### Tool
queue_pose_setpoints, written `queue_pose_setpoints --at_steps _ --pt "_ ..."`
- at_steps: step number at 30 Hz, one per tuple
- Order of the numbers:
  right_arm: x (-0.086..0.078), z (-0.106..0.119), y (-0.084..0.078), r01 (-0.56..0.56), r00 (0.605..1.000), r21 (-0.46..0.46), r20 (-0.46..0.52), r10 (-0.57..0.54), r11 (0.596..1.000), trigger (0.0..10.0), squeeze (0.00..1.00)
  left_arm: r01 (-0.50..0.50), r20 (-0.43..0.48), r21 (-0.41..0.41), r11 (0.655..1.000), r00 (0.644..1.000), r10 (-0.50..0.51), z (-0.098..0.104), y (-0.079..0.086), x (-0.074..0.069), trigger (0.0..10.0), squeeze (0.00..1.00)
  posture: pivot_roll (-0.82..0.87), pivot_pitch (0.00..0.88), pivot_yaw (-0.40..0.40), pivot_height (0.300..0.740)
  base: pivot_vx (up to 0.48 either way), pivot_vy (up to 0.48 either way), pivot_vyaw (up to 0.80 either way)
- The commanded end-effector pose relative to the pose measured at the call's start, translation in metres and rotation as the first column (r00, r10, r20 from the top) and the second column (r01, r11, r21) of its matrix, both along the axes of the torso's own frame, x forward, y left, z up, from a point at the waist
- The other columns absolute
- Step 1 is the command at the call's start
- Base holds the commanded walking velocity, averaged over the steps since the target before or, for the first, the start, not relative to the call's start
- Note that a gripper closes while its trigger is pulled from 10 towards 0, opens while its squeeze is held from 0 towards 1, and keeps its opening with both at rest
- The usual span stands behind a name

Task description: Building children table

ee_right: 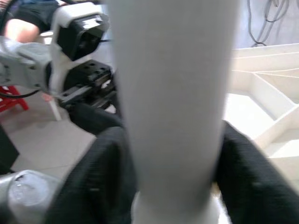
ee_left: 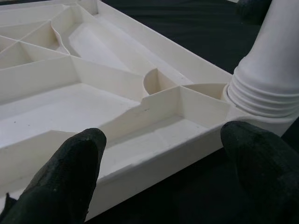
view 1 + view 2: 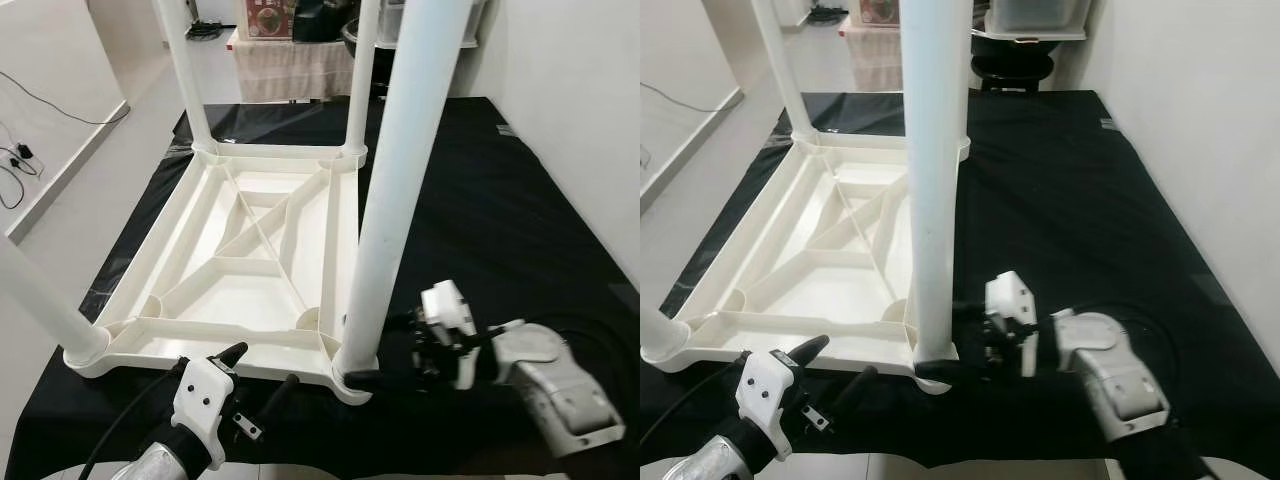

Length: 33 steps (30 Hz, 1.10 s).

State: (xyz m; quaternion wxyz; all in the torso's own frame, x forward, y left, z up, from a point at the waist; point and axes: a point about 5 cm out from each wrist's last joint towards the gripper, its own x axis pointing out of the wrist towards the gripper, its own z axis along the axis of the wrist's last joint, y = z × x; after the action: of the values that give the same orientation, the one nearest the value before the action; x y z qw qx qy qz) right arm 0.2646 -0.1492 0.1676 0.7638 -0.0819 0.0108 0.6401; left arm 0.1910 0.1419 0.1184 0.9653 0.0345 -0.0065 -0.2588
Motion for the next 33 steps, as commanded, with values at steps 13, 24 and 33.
queue_pose_setpoints --at_steps 13,24,33 --pt "0.009 -0.006 -0.005 0.286 0.958 -0.032 0.049 -0.284 0.958 0.0 0.00 -0.004 -0.013 -0.014 1.000 1.000 0.004 -0.003 -0.002 -0.001 10.0 0.00 -0.01 0.167 -0.017 0.740 0.000 0.000 0.00" --pt "-0.012 -0.023 -0.017 0.885 0.466 -0.083 0.186 -0.865 0.458 0.0 0.00 -0.002 -0.013 -0.009 1.000 1.000 0.002 -0.001 0.001 -0.001 10.0 0.00 -0.01 0.181 -0.002 0.740 0.000 0.000 0.00" --pt "0.007 -0.019 0.006 0.861 0.509 -0.051 0.133 -0.851 0.507 0.0 0.00 -0.012 0.005 -0.008 1.000 1.000 0.012 0.001 -0.001 0.005 10.0 0.00 -0.01 0.178 -0.010 0.740 0.000 0.000 0.00"
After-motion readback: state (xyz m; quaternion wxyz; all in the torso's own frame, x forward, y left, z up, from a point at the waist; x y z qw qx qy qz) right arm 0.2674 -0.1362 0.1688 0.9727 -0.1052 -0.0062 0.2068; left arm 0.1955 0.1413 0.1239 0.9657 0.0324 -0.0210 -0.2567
